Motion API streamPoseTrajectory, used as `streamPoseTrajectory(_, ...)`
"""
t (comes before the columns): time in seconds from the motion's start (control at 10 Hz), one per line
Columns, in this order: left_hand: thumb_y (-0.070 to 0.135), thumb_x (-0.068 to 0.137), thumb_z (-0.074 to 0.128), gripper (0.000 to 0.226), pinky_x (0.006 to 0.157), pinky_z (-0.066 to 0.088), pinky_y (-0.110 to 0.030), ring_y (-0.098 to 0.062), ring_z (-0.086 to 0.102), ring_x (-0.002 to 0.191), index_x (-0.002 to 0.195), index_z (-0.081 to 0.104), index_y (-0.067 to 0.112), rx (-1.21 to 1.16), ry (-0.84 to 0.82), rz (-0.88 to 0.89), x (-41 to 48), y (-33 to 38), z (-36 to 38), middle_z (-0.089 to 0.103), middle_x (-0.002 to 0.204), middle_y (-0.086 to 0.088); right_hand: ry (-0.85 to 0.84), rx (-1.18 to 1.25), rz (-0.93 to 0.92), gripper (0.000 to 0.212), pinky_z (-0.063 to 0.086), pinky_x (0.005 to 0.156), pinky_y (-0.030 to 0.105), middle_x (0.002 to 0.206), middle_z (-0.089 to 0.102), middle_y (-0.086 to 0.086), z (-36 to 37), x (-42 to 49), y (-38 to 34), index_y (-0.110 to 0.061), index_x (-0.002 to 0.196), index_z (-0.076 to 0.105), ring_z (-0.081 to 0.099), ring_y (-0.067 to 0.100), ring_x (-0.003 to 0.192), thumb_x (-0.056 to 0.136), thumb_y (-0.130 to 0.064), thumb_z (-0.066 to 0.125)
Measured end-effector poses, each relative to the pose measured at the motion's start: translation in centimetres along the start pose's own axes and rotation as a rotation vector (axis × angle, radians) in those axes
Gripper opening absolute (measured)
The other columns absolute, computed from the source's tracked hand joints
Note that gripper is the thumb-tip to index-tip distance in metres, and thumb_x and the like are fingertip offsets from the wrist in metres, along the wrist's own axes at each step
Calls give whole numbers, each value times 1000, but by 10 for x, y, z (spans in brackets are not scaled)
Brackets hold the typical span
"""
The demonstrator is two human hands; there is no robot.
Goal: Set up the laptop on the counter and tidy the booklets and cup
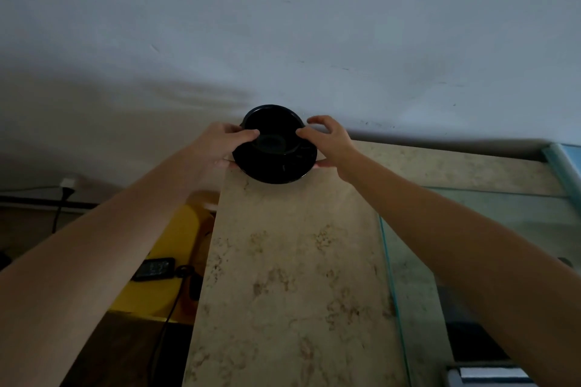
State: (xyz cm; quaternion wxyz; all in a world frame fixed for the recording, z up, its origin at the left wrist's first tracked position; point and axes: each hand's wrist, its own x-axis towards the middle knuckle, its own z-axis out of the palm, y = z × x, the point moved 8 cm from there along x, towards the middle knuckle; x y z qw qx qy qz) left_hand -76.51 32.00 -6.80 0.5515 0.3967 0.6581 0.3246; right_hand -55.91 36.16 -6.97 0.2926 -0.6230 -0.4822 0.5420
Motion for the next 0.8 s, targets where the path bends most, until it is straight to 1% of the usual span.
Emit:
streamPoseTrajectory(0.1, 31, 86, 65, 52, 83, 55, -38, -23, 59, 112, 129, 53, 6, -17, 4, -11, 5, -3, 0, 59, 127, -9, -3, -3, -3, 40, 50, 42, 20, 93, 50, -14, 0, 3, 1, -27, 117, 55, 55, 6, 79, 80, -33, 69)
streamPoseTrajectory(0.2, 33, 85, 65, 51, 77, 57, -34, -21, 61, 108, 127, 55, 7, -23, 5, -10, 9, -7, 0, 61, 124, -8, -12, -2, -4, 42, 52, 45, 22, 93, 50, -14, -2, 5, 4, -25, 118, 54, 55, 6, 80, 81, -33, 70)
streamPoseTrajectory(0.3, 34, 85, 65, 50, 69, 57, -27, -16, 62, 98, 126, 56, 8, -60, 3, -7, 11, -12, 1, 64, 117, -5, -18, -8, -4, 41, 52, 47, 24, 94, 49, -14, -1, 7, 5, -24, 119, 54, 54, 7, 80, 81, -33, 69)
streamPoseTrajectory(0.4, 34, 85, 65, 50, 62, 55, -24, -8, 61, 86, 127, 54, 9, -88, 11, -11, 12, -14, 1, 62, 102, 3, -24, -15, -7, 42, 52, 46, 22, 94, 49, -14, 0, 7, 6, -24, 119, 54, 54, 7, 79, 81, -33, 70)
streamPoseTrajectory(0.5, 33, 85, 64, 50, 59, 55, -21, -7, 60, 84, 128, 54, 10, -114, 15, -10, 12, -15, 1, 61, 100, 4, -17, -17, -16, 42, 51, 47, 21, 93, 50, -14, 0, 9, 6, -24, 119, 53, 55, 6, 79, 82, -35, 69)
streamPoseTrajectory(0.6, 35, 87, 62, 51, 62, 53, -21, -12, 59, 93, 130, 51, 11, -132, 9, 18, 9, -15, 5, 58, 114, 0, -36, -40, -35, 46, 52, 50, 21, 92, 50, -16, 1, 7, 6, -24, 123, 52, 55, 5, 79, 82, -39, 68)
streamPoseTrajectory(0.7, 35, 89, 59, 54, 77, 54, -29, -20, 54, 112, 134, 43, 11, -145, 20, 34, 3, -15, 3, 51, 134, -7, -58, -48, -25, 57, 53, 55, 22, 99, 50, -12, -1, 1, 3, -23, 131, 46, 55, 8, 87, 82, -43, 68)
streamPoseTrajectory(0.8, 42, 88, 58, 69, 106, 39, -44, -27, 37, 135, 144, 30, 14, 19, 122, 87, -10, -16, -8, 32, 150, -12, 12, -112, -23, 63, 52, 75, 33, 114, 46, -5, -16, -8, 3, -23, 136, 43, 50, 16, 102, 83, -47, 65)
